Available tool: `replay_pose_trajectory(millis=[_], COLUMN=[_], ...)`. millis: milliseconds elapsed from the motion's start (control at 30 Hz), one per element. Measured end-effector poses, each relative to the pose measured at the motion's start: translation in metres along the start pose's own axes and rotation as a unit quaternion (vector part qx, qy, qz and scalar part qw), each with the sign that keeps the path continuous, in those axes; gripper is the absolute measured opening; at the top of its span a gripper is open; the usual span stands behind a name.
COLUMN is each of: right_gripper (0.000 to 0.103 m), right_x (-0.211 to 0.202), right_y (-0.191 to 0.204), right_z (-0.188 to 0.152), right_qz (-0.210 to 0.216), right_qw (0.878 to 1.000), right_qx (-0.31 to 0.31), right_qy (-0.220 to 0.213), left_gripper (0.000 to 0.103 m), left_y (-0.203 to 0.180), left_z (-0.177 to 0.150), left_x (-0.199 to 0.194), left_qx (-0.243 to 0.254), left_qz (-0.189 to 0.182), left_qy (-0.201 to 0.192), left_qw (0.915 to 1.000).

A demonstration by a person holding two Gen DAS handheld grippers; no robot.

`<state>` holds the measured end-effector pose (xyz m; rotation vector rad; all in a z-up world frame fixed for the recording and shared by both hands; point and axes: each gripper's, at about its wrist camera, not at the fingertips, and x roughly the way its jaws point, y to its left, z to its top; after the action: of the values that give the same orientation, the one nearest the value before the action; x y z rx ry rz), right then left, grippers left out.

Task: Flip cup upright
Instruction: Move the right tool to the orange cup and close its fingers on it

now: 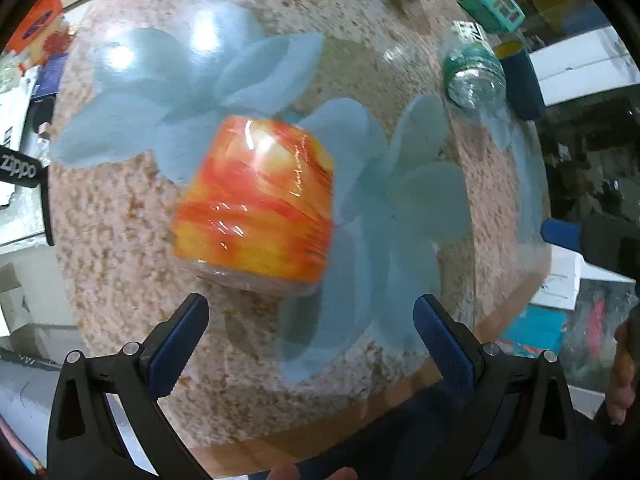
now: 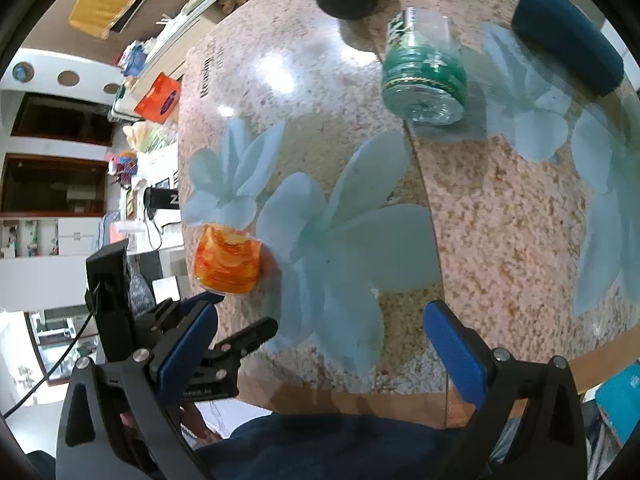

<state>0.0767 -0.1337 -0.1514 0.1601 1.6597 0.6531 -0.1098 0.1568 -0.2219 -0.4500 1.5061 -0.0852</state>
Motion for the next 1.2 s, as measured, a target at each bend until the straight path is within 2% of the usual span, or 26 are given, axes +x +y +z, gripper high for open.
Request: replay_pose_trajectory(millis=[333, 533, 700, 933, 1100, 1167, 1200], right_gripper=[0.103, 0.103, 0.103, 0.103, 0.103, 0.102, 0.097], right_x=[0.001, 0.011, 0.029, 0.064, 0.083, 0.09, 0.092], right_y=[0.003, 0.016, 0.03, 0.045, 0.041, 0.035, 0.033], right_z=[0.001, 0.006, 0.011, 0.016, 0.022, 0.024, 0.025], right_qz=[-0.007, -0.003, 0.005, 0.006, 0.018, 0.007, 0.004], right_qw=[1.0, 1.0, 1.0, 0.998, 0.995, 0.993, 0.992], right_qx=[0.02, 0.018, 0.007, 0.008, 0.038, 0.058, 0.063], right_qy=[-0.002, 0.003, 0.024, 0.069, 0.088, 0.1, 0.105], left_gripper=[0.103, 0.103, 0.103, 0.103, 0.103, 0.103, 0.103], left_y=[-0.005, -0.005, 0.003, 0.023, 0.037, 0.039, 0.04], left_z=[0.009, -0.001, -0.012, -0.017, -0.022, -0.021, -0.021], left_x=[0.012, -0.017, -0.038, -0.037, -0.031, -0.028, -0.027], left_qx=[0.024, 0.051, 0.042, 0.026, 0.022, 0.022, 0.022], left_qz=[-0.012, -0.036, -0.033, -0.012, -0.01, -0.009, -0.008], left_qy=[0.016, -0.002, -0.01, -0.006, 0.005, 0.008, 0.01], left_qw=[0.9995, 0.998, 0.9985, 0.9996, 0.9997, 0.9997, 0.9997])
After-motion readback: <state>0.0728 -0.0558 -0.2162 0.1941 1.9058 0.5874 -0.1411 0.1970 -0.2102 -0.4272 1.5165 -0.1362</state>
